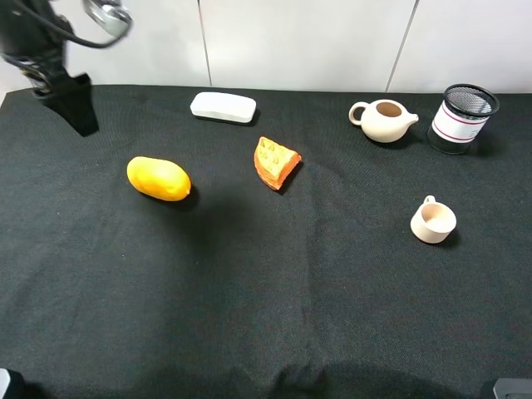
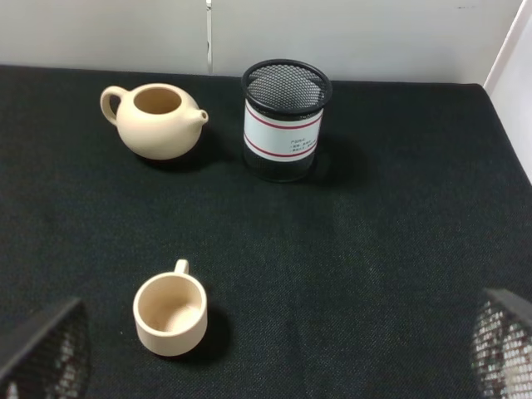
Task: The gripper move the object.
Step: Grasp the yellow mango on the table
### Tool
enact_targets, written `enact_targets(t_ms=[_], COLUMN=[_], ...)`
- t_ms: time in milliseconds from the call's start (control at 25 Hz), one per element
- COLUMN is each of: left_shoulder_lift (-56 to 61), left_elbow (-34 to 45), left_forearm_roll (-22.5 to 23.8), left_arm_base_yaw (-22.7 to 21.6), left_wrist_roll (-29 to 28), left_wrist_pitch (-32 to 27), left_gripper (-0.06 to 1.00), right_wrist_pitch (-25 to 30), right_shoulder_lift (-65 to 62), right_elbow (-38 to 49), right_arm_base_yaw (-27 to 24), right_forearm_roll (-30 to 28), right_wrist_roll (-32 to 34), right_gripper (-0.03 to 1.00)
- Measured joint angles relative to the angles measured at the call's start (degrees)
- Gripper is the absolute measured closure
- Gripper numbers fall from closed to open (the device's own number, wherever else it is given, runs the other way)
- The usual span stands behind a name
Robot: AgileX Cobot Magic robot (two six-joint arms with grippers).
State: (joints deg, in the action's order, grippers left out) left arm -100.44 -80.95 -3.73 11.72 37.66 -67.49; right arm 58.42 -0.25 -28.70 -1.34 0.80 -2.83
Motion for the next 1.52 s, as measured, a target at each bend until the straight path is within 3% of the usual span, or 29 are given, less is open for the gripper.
enact_targets(t_ms=[320,600,960,1160,1520], left_shoulder_lift=[-6.3,-9.2,-10.8,-12.2,-15.3], left_elbow=[-0.8,-0.8,-0.8,-1.0,-1.0], left_forearm_roll=[0.4,3.7,5.0,7.9,8.5], left_arm_base_yaw=[2.9,4.3,9.0,11.1,12.4], left_wrist_roll=[5.2,9.5,13.6,15.3,22.8], left_wrist_pitch=[0.0,0.0,0.1,1.0,4.1], left_gripper=[-0.05,-0.05,-0.05,-0.05,-0.05], right_wrist_pitch=[0.0,0.0,0.0,0.0,0.0], right_shoulder_lift=[0.0,0.0,0.0,0.0,0.0], right_elbow=[0.0,0.0,0.0,0.0,0.0], right_arm_base_yaw=[0.0,0.0,0.0,0.0,0.0], right_forearm_roll=[0.0,0.0,0.0,0.0,0.0], right_wrist_roll=[0.0,0.0,0.0,0.0,0.0], right_gripper=[0.27,0.27,0.27,0.27,0.27])
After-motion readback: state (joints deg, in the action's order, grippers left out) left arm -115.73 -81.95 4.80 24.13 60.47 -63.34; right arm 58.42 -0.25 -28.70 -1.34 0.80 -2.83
